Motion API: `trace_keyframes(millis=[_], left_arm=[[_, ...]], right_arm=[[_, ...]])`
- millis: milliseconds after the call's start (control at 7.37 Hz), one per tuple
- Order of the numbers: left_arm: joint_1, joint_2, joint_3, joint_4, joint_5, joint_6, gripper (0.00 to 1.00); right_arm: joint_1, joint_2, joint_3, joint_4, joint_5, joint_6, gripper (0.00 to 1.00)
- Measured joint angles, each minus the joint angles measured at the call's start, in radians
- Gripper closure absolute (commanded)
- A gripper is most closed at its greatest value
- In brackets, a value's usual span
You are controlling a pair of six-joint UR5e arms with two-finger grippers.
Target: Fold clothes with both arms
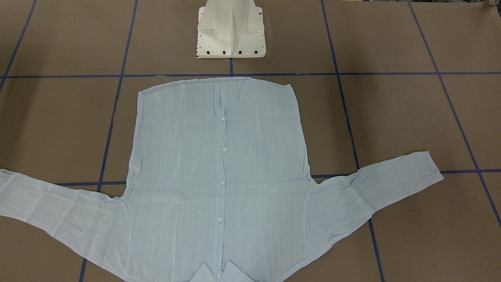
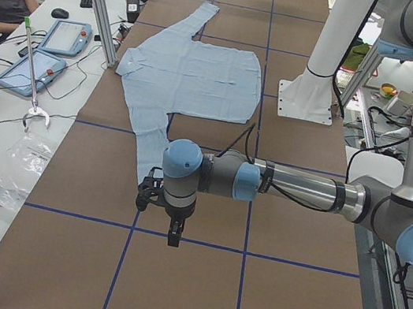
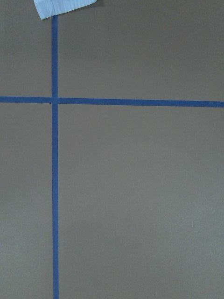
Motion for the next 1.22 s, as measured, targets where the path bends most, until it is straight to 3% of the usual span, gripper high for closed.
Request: trace_keyframes(millis=[678, 1221], left_arm=[[0.0, -0.014, -0.045, -0.006, 0.001, -0.002, 0.0], [0.007, -0.077, -0.107, -0.053, -0.003, -0.006, 0.0]], right_arm=[[-0.002, 0.01, 0.005, 0.007, 0.0, 0.002, 0.0], [-0.024, 0.063, -0.055, 0.199, 0.029, -0.001, 0.0]])
